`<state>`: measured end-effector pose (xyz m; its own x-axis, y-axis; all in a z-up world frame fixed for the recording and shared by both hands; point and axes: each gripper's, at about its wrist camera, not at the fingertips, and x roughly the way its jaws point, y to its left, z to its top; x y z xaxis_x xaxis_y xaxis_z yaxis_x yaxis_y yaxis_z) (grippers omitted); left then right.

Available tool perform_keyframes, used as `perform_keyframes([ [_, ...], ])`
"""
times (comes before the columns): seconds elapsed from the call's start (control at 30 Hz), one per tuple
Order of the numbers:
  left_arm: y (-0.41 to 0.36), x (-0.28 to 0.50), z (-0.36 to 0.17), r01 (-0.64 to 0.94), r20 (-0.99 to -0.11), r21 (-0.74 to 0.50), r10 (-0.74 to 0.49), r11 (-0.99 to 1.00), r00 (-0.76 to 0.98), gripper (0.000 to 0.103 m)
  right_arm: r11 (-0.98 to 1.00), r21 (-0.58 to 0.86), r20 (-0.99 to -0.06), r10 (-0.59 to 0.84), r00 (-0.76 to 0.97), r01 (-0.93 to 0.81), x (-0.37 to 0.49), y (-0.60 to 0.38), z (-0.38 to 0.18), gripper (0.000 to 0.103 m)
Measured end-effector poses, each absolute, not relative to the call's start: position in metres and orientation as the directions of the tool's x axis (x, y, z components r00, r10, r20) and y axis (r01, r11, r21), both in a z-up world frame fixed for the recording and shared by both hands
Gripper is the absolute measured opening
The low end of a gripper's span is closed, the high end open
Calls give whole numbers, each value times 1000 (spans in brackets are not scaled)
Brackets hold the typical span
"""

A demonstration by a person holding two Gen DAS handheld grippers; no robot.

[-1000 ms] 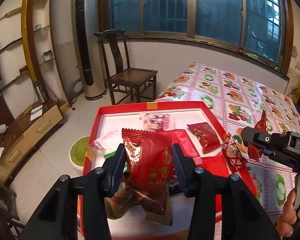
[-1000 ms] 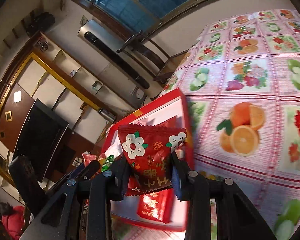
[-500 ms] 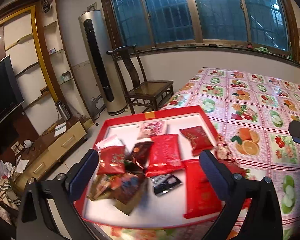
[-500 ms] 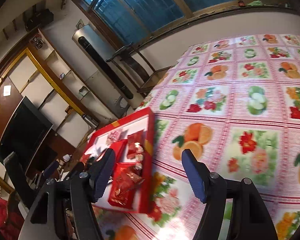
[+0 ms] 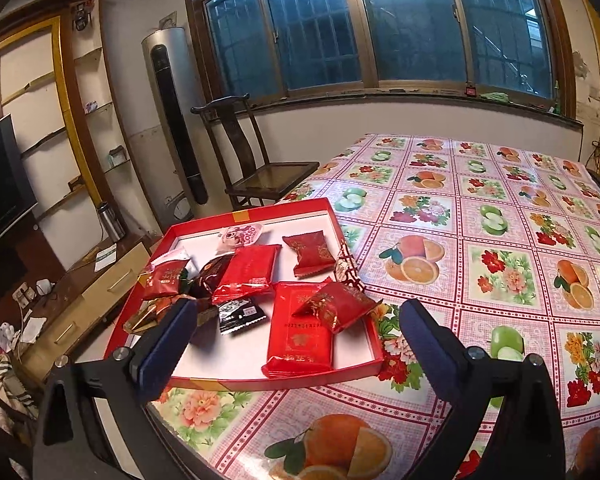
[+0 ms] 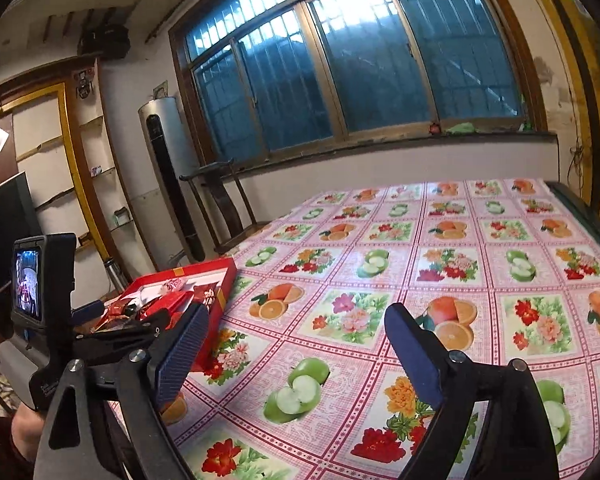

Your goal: Organize snacks

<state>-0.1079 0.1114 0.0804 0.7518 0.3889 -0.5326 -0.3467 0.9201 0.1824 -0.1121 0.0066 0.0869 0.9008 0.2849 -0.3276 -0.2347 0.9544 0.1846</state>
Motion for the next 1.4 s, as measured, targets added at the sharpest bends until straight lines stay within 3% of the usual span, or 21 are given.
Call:
perform_keyframes([
  [0.03, 116, -111, 81, -357, -529, 179, 396, 917, 750, 101, 960, 153, -305, 271, 913, -234, -117, 15, 89, 103],
  [0.13, 131, -117, 83, -385, -537, 159, 407, 909, 739, 101, 968, 81, -267, 249, 931, -236, -123, 38, 93, 103],
  [0.33, 159, -128, 81, -435, -531, 134, 435, 890, 727, 101, 958, 121, -242, 281, 929, -259, -118, 48, 83, 103],
  [0.67, 187, -145, 74, -488, -520, 134, 481, 862, 706, 101, 924, 92, -325, 380, 866, -370, -96, 107, 68, 103],
  [0.9, 205, -153, 73, -531, -510, 129, 515, 837, 689, 101, 923, 23, -320, 371, 872, -385, -99, 132, 63, 103],
  [1.4, 207, -149, 61, -530, -530, 145, 518, 835, 671, 101, 925, 81, -357, 374, 856, -371, -90, 124, 60, 103],
])
